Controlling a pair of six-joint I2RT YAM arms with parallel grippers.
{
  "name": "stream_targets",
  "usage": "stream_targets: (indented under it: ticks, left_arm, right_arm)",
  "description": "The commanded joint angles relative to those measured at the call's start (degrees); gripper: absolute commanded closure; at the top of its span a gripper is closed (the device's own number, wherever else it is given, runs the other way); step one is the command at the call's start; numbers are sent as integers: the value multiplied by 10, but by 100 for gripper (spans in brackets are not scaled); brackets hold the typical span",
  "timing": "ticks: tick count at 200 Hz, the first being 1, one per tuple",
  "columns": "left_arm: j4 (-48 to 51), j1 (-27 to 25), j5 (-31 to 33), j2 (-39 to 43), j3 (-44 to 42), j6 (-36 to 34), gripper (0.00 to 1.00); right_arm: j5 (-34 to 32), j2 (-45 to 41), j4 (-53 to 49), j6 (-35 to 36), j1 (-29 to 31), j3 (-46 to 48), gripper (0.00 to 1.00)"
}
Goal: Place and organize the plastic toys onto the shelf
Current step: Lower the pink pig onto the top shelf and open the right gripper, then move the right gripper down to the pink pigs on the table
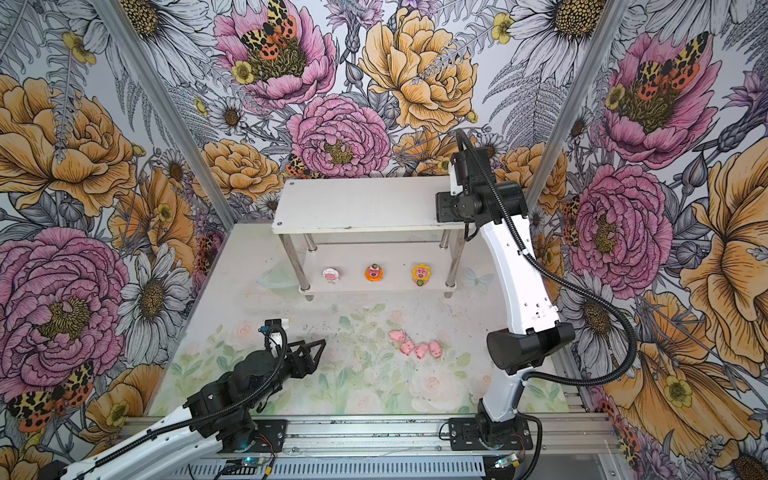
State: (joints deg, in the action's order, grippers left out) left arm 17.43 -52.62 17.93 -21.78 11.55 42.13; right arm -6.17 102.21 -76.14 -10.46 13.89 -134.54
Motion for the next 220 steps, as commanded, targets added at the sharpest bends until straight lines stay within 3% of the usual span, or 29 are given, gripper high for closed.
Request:
stream_targets:
  ticks: [1, 16, 32, 65, 85, 106, 137, 175, 189, 207, 220]
  left_arm:
    - [3, 4, -3, 3, -4, 7, 17]
    - [0, 4, -7, 2, -6, 7, 18]
    - [-2, 4, -9, 0, -11, 13, 20]
    - [-8, 4, -19, 1, -19, 22, 23]
    - [-5, 5, -16, -3, -24, 33, 24]
    - [-5, 5, -15, -9, -30, 42, 25]
    - [-15, 5, -15, -19, -33, 45, 25]
    - [-16, 5, -18, -16, -41, 52, 25]
    - [-15, 5, -19, -13, -47, 56, 25]
    - [-15, 5, -18, -7, -54, 60, 25]
    - [-15, 5, -15, -1, -56, 61, 24]
  right_arm:
    - [-10, -56, -5, -13, -2, -10, 34]
    - [-32, -104, -7, -17, 5, 13, 34]
    - [-113, -167, -6, -16, 43, 64, 34]
    - [-242, -322, 36, -44, 249, 271, 35]
    - [-255, -398, 96, -89, 352, 455, 37]
    - [-222, -435, 179, -131, 406, 636, 37]
    - [-74, -416, 374, -174, 426, 828, 39]
    - [-94, -342, 470, -177, 408, 892, 44]
    - [-78, -309, 500, -172, 394, 902, 51]
    - [-58, -276, 537, -171, 377, 914, 72]
    - [-39, -256, 565, -167, 366, 918, 74]
